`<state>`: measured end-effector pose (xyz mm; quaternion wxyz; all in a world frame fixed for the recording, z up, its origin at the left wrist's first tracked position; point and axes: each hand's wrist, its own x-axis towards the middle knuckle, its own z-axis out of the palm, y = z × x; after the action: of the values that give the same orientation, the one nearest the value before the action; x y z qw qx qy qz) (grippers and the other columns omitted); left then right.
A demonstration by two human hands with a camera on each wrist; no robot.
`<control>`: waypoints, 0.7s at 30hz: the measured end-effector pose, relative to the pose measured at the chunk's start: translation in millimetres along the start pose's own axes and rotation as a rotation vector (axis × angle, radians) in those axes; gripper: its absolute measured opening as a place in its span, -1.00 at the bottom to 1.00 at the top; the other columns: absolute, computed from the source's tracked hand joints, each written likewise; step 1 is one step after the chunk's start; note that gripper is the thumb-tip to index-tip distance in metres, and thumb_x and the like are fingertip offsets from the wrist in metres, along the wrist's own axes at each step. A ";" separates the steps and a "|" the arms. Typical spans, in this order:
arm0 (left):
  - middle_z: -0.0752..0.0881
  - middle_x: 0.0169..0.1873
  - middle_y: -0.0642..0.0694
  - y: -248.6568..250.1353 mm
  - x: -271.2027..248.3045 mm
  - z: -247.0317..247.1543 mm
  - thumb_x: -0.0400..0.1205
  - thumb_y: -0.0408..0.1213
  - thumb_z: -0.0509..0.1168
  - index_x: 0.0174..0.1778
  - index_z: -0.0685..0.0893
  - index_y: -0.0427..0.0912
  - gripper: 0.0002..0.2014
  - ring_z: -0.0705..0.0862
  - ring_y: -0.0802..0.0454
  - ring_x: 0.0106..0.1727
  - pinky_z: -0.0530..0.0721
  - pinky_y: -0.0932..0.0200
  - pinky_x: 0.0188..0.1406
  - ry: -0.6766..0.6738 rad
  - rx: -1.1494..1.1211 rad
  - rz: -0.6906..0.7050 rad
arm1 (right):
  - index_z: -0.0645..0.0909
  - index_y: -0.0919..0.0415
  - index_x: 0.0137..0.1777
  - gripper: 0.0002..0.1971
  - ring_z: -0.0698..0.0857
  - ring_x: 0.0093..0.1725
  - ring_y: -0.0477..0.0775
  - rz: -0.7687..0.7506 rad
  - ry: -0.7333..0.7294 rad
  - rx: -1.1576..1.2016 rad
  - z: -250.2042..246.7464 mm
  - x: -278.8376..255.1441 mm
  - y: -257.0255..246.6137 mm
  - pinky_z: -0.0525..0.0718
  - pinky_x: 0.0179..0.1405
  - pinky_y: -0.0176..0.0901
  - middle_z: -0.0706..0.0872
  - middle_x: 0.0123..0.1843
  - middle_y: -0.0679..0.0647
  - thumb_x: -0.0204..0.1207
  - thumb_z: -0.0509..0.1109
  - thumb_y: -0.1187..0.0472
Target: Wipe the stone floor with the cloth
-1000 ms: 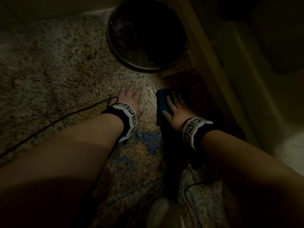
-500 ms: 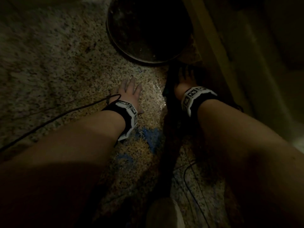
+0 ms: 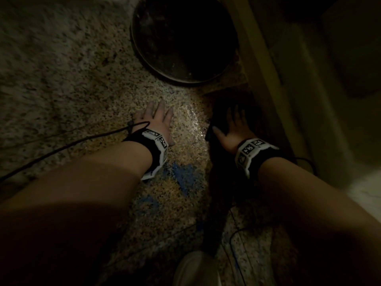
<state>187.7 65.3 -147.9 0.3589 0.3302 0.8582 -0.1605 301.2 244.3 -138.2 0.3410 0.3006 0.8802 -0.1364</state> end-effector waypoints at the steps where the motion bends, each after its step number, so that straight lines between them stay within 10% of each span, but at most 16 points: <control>1: -0.37 0.63 -0.10 0.1 -0.1 -0.1 0.60 0.26 0.17 0.64 -0.37 -0.02 -0.03 -0.29 -0.20 0.65 -0.03 -0.18 0.62 -0.001 -0.001 -0.002 | -0.32 0.12 0.68 -0.22 -0.33 0.66 0.13 -0.002 -0.003 -0.024 -1.3 1.4 -0.5 -0.25 0.61 0.06 -0.39 0.68 0.10 0.67 -0.03 -0.24; 21: -0.40 0.62 -0.11 -1.3 -2.4 4.8 0.64 0.22 0.13 0.64 -0.35 -0.03 -0.09 -0.30 -0.21 0.65 -0.09 -0.18 0.62 0.021 -0.025 0.022 | -0.15 0.27 0.68 -0.38 -0.15 0.69 0.20 -0.089 0.138 -0.048 -9.8 11.8 16.2 -0.14 0.62 -0.04 -0.19 0.71 0.21 0.73 0.05 0.24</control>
<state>190.5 60.9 -149.5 0.3559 0.3369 0.8600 -0.1423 299.3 266.5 -139.7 0.2804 0.2615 0.9171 -0.1093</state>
